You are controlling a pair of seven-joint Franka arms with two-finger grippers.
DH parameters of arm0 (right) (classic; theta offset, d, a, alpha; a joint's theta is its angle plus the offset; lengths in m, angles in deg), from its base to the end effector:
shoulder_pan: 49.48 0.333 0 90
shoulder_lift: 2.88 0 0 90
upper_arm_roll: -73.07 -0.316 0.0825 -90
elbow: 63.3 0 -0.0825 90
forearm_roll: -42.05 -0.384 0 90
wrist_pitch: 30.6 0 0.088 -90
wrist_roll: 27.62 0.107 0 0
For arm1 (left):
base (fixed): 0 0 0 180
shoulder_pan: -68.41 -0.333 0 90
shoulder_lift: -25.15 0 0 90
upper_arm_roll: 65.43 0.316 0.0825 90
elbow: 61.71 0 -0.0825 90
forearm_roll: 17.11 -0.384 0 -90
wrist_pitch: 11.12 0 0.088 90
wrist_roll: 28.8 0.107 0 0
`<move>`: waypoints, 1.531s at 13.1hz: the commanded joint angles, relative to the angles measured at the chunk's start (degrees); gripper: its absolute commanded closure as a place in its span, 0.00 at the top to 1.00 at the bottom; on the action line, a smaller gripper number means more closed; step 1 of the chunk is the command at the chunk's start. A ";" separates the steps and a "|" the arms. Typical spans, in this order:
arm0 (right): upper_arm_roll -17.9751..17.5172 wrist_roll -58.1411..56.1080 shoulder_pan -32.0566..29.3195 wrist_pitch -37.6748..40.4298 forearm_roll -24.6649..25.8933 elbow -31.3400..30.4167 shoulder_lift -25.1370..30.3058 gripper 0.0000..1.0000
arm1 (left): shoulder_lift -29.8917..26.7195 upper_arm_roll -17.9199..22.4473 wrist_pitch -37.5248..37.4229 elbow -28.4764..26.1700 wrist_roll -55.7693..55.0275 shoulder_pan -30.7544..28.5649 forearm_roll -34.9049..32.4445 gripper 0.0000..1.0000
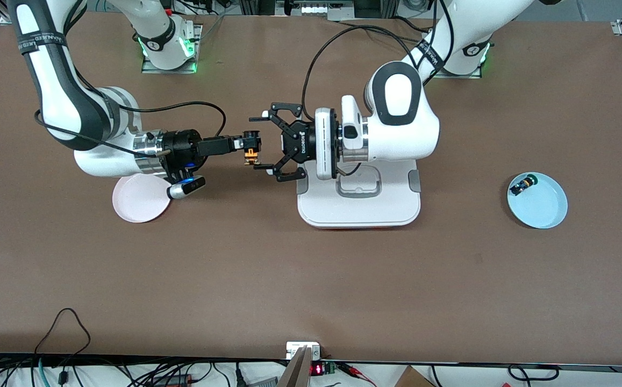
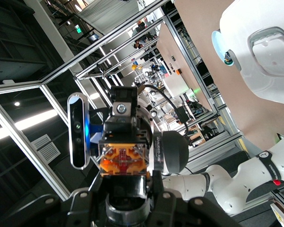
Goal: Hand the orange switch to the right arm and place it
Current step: 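Open the left gripper and pull both grippers apart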
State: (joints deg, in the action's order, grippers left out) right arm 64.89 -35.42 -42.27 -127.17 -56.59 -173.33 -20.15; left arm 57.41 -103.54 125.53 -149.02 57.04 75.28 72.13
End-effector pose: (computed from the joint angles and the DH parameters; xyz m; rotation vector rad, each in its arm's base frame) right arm 0.5709 0.2489 0.4000 -1.4605 0.3372 0.4949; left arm 0.5705 -0.4494 0.4415 1.4930 -0.7806 0.7639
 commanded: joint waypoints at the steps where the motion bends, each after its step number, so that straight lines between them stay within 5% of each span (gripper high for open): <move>1: -0.25 -0.11 -1.67 0.51 2.20 0.34 0.83 0.20 | -4.22 0.31 -6.02 -4.27 -3.99 -3.60 -2.12 1.00; 6: -0.17 -0.47 -3.87 2.35 15.28 1.74 2.15 0.18 | -7.12 0.31 -20.95 -1.12 -27.43 -10.28 -27.32 1.00; 14: -0.25 -6.79 -6.16 7.01 43.50 2.80 3.29 0.17 | -7.48 0.93 -51.80 8.64 -62.33 -16.80 -58.44 1.00; 20: -0.25 -16.44 -6.33 6.93 68.80 6.67 3.29 0.17 | -7.57 0.40 -64.22 11.00 -84.22 -18.47 -88.64 1.00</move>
State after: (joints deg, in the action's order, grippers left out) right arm 65.02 -48.14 -48.14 -120.90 6.51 -167.69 -17.21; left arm 50.28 -102.45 64.21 -140.62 -21.03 56.73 -7.31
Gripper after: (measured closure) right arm 0.590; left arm 0.000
